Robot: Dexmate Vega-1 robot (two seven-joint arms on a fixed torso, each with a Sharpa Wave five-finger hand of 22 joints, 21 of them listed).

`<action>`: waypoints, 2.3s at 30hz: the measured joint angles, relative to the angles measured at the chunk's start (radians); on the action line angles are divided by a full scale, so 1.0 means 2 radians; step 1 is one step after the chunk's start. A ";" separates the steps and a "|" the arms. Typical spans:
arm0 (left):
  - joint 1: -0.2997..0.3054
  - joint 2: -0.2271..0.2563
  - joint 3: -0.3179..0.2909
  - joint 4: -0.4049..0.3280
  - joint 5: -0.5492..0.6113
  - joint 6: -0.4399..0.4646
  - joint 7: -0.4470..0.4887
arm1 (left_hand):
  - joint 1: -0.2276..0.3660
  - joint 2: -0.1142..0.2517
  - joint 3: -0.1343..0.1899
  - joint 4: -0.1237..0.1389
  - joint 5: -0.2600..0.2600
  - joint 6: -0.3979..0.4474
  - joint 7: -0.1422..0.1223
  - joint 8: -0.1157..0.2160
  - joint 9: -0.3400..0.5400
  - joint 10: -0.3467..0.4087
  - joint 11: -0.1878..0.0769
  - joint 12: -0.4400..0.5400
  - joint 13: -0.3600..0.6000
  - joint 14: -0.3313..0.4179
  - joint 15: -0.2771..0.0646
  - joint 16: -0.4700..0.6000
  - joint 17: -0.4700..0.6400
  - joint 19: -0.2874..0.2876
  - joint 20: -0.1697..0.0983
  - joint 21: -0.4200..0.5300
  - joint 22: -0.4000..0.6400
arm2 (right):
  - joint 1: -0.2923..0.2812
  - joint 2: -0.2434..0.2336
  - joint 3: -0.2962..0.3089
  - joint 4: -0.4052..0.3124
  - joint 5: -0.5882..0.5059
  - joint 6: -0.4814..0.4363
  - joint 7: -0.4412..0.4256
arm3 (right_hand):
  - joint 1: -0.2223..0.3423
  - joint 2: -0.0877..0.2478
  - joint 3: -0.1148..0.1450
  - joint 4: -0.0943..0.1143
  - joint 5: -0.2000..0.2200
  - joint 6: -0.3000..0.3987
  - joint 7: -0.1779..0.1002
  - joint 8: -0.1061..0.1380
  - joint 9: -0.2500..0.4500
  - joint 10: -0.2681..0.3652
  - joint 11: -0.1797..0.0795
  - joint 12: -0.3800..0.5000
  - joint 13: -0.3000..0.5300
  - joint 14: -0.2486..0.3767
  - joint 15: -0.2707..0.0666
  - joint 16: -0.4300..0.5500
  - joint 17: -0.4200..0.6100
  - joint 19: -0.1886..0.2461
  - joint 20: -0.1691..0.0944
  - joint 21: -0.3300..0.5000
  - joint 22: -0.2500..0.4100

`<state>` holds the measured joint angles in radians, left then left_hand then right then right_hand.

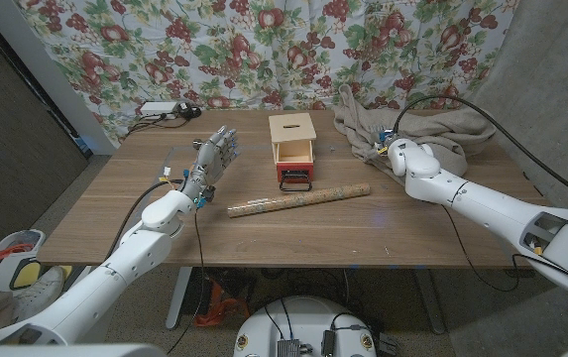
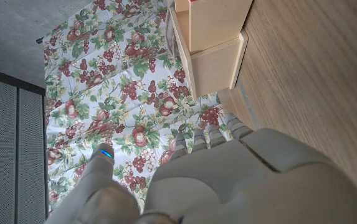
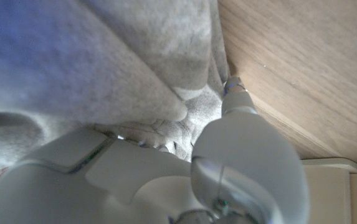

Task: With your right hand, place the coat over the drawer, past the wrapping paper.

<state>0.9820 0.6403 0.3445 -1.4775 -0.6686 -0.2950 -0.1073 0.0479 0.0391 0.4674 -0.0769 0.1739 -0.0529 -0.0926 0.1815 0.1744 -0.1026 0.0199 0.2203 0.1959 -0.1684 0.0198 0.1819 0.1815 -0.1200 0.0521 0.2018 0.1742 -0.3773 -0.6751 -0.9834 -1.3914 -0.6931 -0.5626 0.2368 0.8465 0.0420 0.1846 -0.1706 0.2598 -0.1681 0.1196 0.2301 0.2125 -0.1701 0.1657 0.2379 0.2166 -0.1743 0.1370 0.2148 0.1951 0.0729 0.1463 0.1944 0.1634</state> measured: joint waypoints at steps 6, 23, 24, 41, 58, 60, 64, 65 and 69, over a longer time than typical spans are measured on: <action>0.001 0.000 0.000 0.000 0.000 0.000 0.000 | 0.000 0.000 0.000 0.000 0.000 0.000 0.000 0.000 0.000 0.000 0.000 0.000 0.000 0.000 0.000 0.000 0.000 0.001 0.001 0.000 0.000 | 0.000 0.003 0.000 0.004 0.002 0.000 -0.008 | 0.029 -0.001 0.010 0.000 -0.012 0.000 0.000 0.001 0.001 0.014 -0.004 0.006 0.001 0.034 -0.010 0.009 0.000 0.006 0.001 0.012 0.001; 0.000 -0.001 0.000 0.003 -0.001 -0.005 -0.004 | 0.000 0.000 -0.002 -0.002 0.000 0.000 0.000 0.000 0.000 0.000 0.000 0.000 0.000 0.000 0.000 0.000 0.000 0.001 0.001 -0.004 0.000 | -0.007 0.006 0.003 0.007 0.008 -0.007 -0.035 | 0.052 0.003 0.016 0.007 -0.026 0.026 -0.001 0.001 0.001 0.071 -0.022 0.033 0.010 0.097 -0.039 0.028 0.011 0.034 -0.002 0.019 0.001; 0.000 -0.001 0.000 0.003 -0.001 -0.005 -0.004 | 0.000 0.000 -0.002 -0.002 0.000 0.000 0.000 0.000 0.000 0.000 0.000 0.000 0.000 0.000 0.000 0.000 0.000 0.001 0.001 -0.004 0.000 | -0.007 0.006 0.003 0.007 0.008 -0.007 -0.035 | 0.052 0.004 0.017 0.007 -0.026 0.026 -0.001 0.001 0.001 0.072 -0.023 0.034 0.011 0.097 -0.040 0.028 0.012 0.034 -0.002 0.019 0.001; -0.010 -0.005 0.003 0.019 -0.003 -0.010 -0.017 | -0.001 0.001 -0.002 -0.002 0.000 0.000 0.000 0.000 0.000 0.002 0.002 0.000 0.000 0.000 0.000 0.000 0.000 0.001 0.001 -0.004 0.000 | -0.011 0.015 -0.001 0.014 0.011 -0.030 -0.052 | 0.095 0.016 0.029 0.002 -0.029 0.067 0.000 0.001 0.002 0.116 -0.053 0.082 0.039 0.149 -0.079 0.053 0.037 0.066 -0.021 0.022 0.004; -0.015 -0.008 0.003 0.026 -0.004 -0.014 -0.023 | -0.001 0.001 -0.002 -0.002 0.000 0.002 0.002 0.000 0.000 0.002 0.002 0.000 0.000 0.000 0.000 0.000 0.000 0.001 0.001 -0.004 0.000 | -0.002 0.041 -0.025 0.038 -0.005 -0.064 -0.065 | 0.140 0.018 0.033 0.001 -0.036 0.131 0.002 0.008 0.009 0.182 -0.056 0.162 0.091 0.219 -0.080 0.110 0.097 0.132 -0.027 0.035 0.006; -0.016 -0.008 0.003 0.027 -0.004 -0.014 -0.023 | -0.001 0.001 -0.002 -0.002 0.000 0.002 0.002 0.000 0.000 0.002 0.002 0.000 0.000 0.000 0.000 0.000 0.000 0.001 0.001 -0.004 0.000 | -0.002 0.044 -0.026 0.041 -0.005 -0.068 -0.068 | 0.145 0.018 0.033 0.001 -0.036 0.139 0.003 0.008 0.010 0.188 -0.059 0.174 0.094 0.226 -0.078 0.119 0.108 0.136 -0.026 0.036 0.006; -0.018 -0.009 0.004 0.028 -0.004 -0.014 -0.024 | -0.001 0.001 -0.002 -0.002 0.000 0.004 0.004 0.000 0.000 0.002 0.002 0.000 0.000 0.000 0.000 0.000 0.000 0.001 0.001 -0.004 0.000 | 0.000 0.050 -0.029 0.048 -0.005 -0.077 -0.073 | 0.156 0.021 0.031 0.003 -0.038 0.150 0.005 0.009 0.013 0.196 -0.062 0.195 0.117 0.238 -0.077 0.136 0.126 0.145 -0.028 0.043 0.006; -0.019 -0.010 0.004 0.029 -0.004 -0.014 -0.024 | -0.001 0.001 -0.002 -0.002 0.000 0.006 0.006 0.000 0.000 0.002 0.002 0.000 0.000 0.000 0.000 0.000 0.000 0.001 0.001 -0.004 0.000 | 0.001 0.053 -0.031 0.051 -0.005 -0.081 -0.075 | 0.159 0.023 0.031 0.003 -0.038 0.154 0.005 0.011 0.013 0.197 -0.063 0.199 0.121 0.239 -0.075 0.139 0.131 0.146 -0.030 0.043 0.007; -0.020 -0.010 0.005 0.029 -0.004 -0.014 -0.025 | -0.001 0.001 -0.002 -0.002 0.000 0.005 0.005 0.000 0.000 0.002 0.002 0.000 0.000 0.000 0.000 0.000 0.000 0.001 0.001 -0.004 0.000 | 0.003 0.058 -0.036 0.058 -0.003 -0.090 -0.080 | 0.170 0.024 0.031 0.003 -0.038 0.175 0.004 0.015 0.014 0.198 -0.064 0.216 0.137 0.246 -0.074 0.153 0.134 0.155 -0.033 0.046 0.009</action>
<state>0.9422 0.6197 0.3547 -1.4187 -0.6760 -0.3230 -0.1569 0.0452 0.0419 0.4632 -0.0811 0.1739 -0.0422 -0.0819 0.1815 0.1744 -0.0992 0.0233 0.2203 0.1959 -0.1684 0.0198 0.1819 0.1816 -0.1185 0.0536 0.1942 0.1742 -0.3709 -0.5589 -1.0551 -1.2762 -0.6995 -0.7429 0.0776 1.1857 0.0904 0.2474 -0.1653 0.1842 0.1824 0.1269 0.2604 0.2414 0.2268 0.0379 0.6701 0.4901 0.3176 -0.0109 0.5203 0.4640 0.3821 0.0807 0.2855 0.1815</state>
